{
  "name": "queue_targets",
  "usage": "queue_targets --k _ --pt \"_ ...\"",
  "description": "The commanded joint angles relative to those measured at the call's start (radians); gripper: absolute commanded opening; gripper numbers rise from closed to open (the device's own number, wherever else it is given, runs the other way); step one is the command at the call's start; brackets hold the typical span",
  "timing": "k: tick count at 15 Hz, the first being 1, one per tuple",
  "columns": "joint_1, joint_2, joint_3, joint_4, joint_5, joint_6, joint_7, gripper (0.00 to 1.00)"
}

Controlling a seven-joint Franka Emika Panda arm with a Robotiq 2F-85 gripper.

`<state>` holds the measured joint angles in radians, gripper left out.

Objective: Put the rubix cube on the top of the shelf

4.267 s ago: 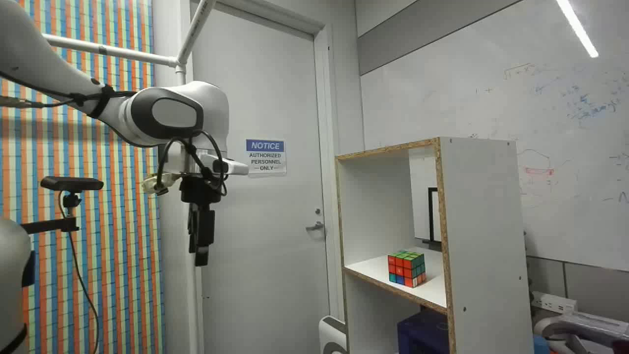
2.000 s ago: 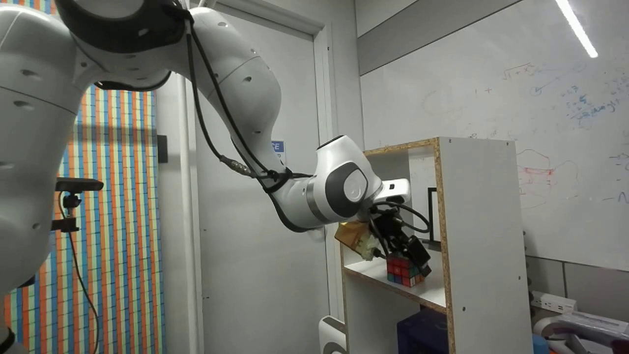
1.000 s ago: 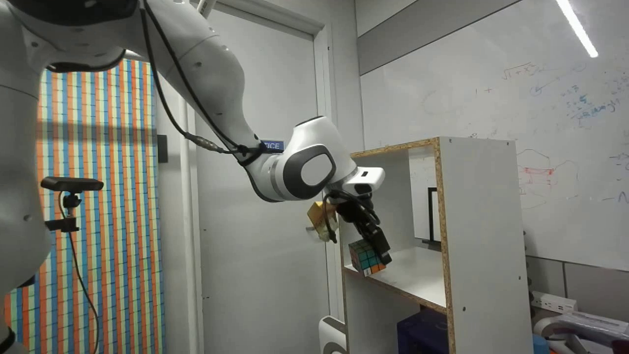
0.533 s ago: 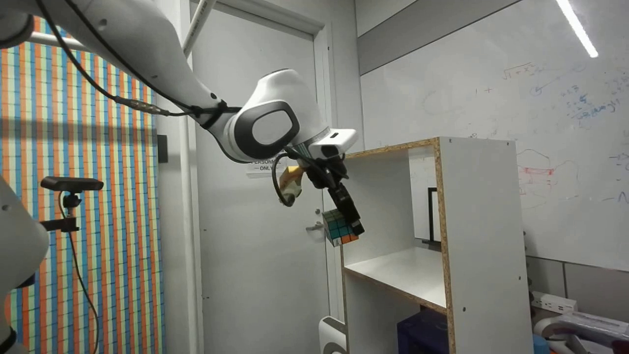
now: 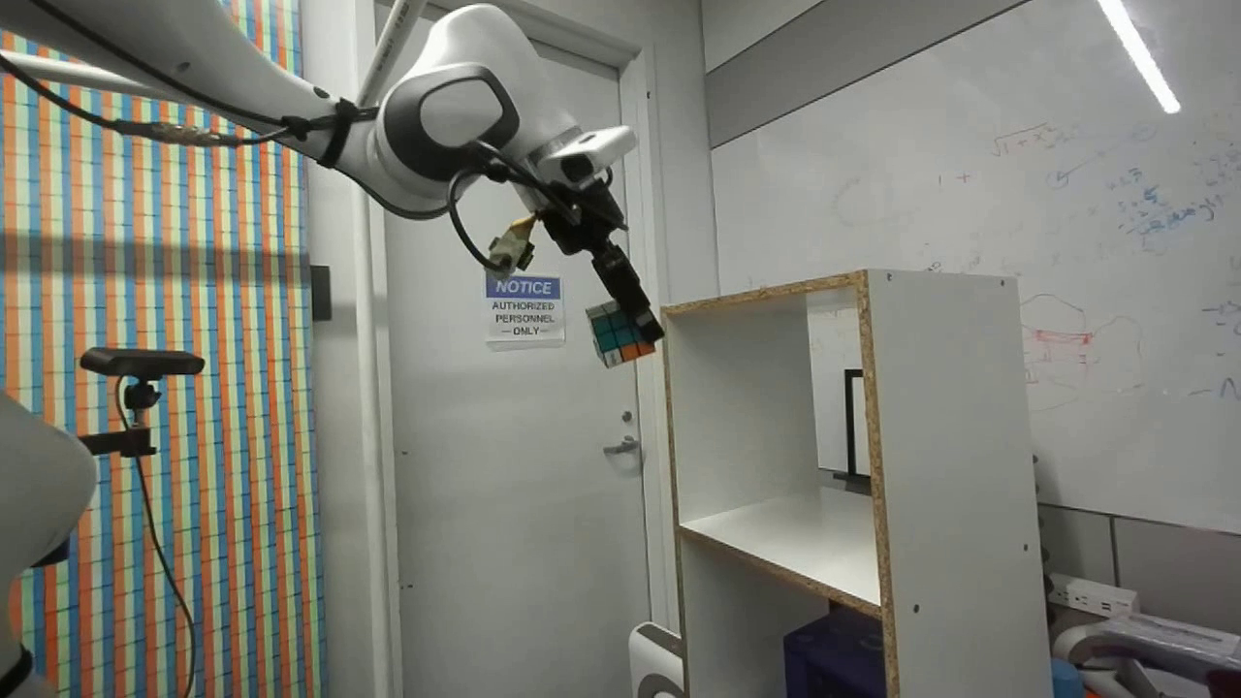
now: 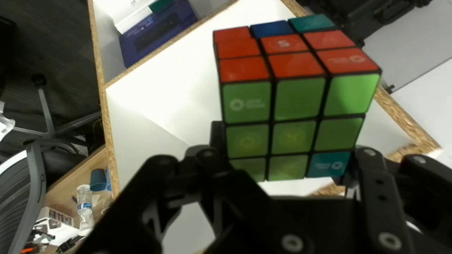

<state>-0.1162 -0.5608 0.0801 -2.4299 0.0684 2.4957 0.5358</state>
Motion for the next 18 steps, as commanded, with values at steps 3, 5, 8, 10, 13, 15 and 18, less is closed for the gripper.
queue_targets --k 3,5,8,10,13,15,18 --pt "-0.073 0.134 0.055 0.266 -0.019 0.047 0.151 0.4" --pt "-0.097 0.233 0.046 0.372 -0.033 0.046 0.195 0.4" --pt "-0.127 0.39 0.022 0.538 -0.074 -0.006 0.274 0.4" --pt "-0.119 0.461 -0.025 0.637 -0.076 -0.082 0.303 0.4" --pt "-0.076 0.558 -0.084 0.794 -0.004 -0.196 0.293 0.9" --pt "-0.054 0.599 -0.105 0.893 0.051 -0.301 0.282 0.96" --pt "-0.025 0.641 -0.114 1.001 0.041 -0.42 0.332 1.0"
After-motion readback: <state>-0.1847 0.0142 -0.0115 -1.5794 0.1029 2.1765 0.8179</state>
